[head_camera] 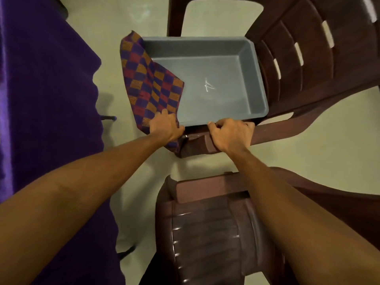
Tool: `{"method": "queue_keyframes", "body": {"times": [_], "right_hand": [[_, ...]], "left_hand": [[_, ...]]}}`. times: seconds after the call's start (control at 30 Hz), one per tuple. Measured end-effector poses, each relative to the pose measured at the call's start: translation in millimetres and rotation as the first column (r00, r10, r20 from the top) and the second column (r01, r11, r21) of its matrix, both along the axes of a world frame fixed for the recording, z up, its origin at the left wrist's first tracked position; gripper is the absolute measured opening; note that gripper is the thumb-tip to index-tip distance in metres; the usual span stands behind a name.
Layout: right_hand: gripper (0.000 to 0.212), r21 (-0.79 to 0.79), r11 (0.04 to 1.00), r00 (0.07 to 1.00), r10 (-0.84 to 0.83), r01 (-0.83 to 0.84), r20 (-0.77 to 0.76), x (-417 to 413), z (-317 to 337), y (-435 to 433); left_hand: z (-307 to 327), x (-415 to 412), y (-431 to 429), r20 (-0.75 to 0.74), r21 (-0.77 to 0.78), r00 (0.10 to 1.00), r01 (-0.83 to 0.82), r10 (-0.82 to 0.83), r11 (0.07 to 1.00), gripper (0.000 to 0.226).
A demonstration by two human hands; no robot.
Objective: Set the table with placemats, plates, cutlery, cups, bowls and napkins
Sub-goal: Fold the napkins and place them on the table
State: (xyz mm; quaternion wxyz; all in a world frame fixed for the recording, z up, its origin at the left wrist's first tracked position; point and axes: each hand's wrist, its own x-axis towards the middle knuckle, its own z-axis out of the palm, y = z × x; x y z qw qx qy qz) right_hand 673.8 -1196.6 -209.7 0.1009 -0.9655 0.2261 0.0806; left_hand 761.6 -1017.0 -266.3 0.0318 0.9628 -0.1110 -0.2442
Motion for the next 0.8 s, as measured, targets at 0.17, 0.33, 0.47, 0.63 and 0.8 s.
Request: {"method": "queue_keyframes", "body": {"times": [0.17, 0.33, 0.47, 0.63, 0.8], "right_hand": [[0.046, 0.016, 1.0, 1.0, -0.01, 0.01, 0.021, 0, 0, 0], [0.043, 0.033, 0.999, 0.999, -0.035, 0.034, 0.033, 0, 1, 0], [0.041, 0.015, 0.999, 0.998, -0.029, 0.028, 0.054, 0, 0, 1], [0.042, 0.013, 1.0, 1.0, -0.008, 0.008, 0.027, 0, 4, 1], [0.042, 0.156, 0.988, 1.0, -0.008, 0.009, -0.009, -1, 19, 4]], "left_hand": [[5, 8, -19, -0.094, 0.024, 0.995, 0.047, -0.044, 0.999, 0.052], [13, 12, -20, -0.089, 0.045, 0.992, 0.094, -0.09, 0.995, 0.041], [23, 12, -15, -0.02, -0.01, 0.999, 0.038, -0.038, 0.999, 0.029], [41, 20, 18, 0.147, -0.213, 0.982, -0.084, 0.117, 0.973, 0.017], [83, -5, 47, 0.333, -0.44, 0.924, -0.024, 0.188, 0.898, 0.022]]}}
